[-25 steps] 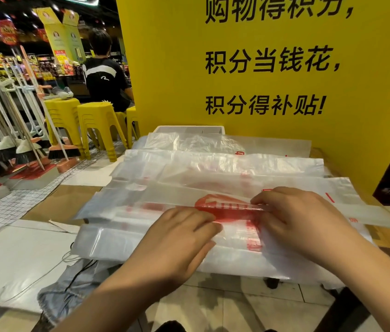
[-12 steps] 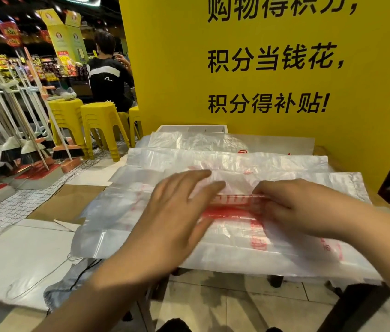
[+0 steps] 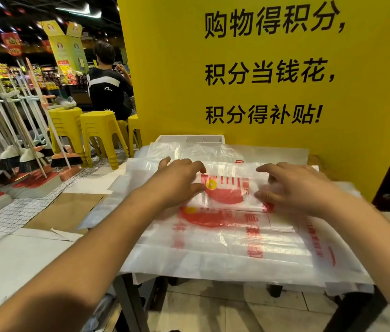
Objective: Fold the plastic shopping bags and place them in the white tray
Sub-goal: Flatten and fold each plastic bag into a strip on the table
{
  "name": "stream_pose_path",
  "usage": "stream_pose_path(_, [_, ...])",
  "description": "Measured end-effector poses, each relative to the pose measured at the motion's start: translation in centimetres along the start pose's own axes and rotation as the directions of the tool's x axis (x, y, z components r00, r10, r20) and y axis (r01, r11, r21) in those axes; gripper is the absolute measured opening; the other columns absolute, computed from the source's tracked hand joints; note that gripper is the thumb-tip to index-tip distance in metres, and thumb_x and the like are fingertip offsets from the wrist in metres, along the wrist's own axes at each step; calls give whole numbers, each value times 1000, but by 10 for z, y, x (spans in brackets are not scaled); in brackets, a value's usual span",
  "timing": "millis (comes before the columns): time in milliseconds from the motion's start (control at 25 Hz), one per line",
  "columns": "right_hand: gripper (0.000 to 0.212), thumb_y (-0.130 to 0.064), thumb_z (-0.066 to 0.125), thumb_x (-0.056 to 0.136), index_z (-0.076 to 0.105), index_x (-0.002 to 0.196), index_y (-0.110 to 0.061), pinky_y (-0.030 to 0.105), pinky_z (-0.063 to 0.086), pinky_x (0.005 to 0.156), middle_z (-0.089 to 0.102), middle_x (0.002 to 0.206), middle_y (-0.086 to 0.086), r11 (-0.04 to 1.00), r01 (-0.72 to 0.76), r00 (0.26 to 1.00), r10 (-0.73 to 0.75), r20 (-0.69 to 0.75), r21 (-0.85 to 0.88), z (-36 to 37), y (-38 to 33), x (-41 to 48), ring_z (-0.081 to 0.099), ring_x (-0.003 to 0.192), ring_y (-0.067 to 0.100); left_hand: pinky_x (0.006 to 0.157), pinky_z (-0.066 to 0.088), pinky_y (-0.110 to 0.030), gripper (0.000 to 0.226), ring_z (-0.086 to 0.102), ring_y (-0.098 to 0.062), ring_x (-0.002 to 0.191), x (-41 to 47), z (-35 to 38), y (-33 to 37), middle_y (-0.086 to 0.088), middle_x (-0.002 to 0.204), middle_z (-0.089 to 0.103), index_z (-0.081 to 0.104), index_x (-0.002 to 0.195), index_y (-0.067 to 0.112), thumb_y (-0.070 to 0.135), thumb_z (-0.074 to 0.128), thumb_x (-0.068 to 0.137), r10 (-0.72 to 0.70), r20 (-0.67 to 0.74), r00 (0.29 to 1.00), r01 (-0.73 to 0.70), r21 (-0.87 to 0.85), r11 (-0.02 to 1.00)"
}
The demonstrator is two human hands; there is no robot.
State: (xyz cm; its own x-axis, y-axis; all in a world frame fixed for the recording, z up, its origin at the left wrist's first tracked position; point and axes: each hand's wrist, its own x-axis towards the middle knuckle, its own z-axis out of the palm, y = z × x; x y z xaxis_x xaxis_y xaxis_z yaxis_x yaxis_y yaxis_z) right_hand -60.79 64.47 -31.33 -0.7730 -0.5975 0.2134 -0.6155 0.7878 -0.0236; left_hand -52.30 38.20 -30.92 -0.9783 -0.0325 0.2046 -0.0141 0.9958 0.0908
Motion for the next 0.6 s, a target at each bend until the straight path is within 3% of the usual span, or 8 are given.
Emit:
stream_pose_path(80, [55,-59,45,95,33,146,-41,34,37,100,48,141,-9,999,-18,999,16,37,45,11,-4,-6,49,127,24,121,11,-46,38,41,-21,134,-5,16,1,2,136,51,48,139,31,38,50,101,33,-46,998,-33,-13,999])
stream_pose_path(160, [45,-53,38,100,38,144,-41,38,40,105,48,143,-9,993,8,1000,-11,23,117,26,-7,-11,49,127,24,120,15,-42,37,35,-17,140,-17,27,8,5,146,44,48,141,33,36,40,105,78,-69,995,-84,-94,992])
stream_pose_path(280, [39,-41,41,103,48,141,-35,38,40,107,50,144,-7,991,65,997,-59,-52,120,39,-22,-11,48,130,25,117,12,-39,47,16,-12,150,-31,41,19,9,164,20,30,153,37,46,27,107,83,78,994,-73,-125,989])
stream_pose_path(400, [48,-31,43,102,40,150,-31,33,27,116,36,157,-3,983,75,997,-73,-19,165,43,-49,-12,34,144,20,118,8,-39,51,13,-12,152,-35,48,21,11,167,6,16,157,42,49,21,106,57,163,985,-40,-106,994])
stream_pose_path(480, [49,-35,35,105,31,154,-33,29,16,120,26,162,-5,972,70,997,-77,23,226,48,-57,-14,21,149,15,118,8,-39,51,15,-15,152,-36,49,19,14,167,3,12,156,45,52,18,106,37,185,982,-20,-97,995])
stream_pose_path(600, [56,-56,20,103,15,157,-40,34,4,124,6,165,-11,969,-21,987,-19,160,247,52,-41,-20,5,153,12,122,2,-46,52,13,-21,153,-38,50,14,15,166,-3,5,153,55,61,13,102,-11,231,973,27,-67,997])
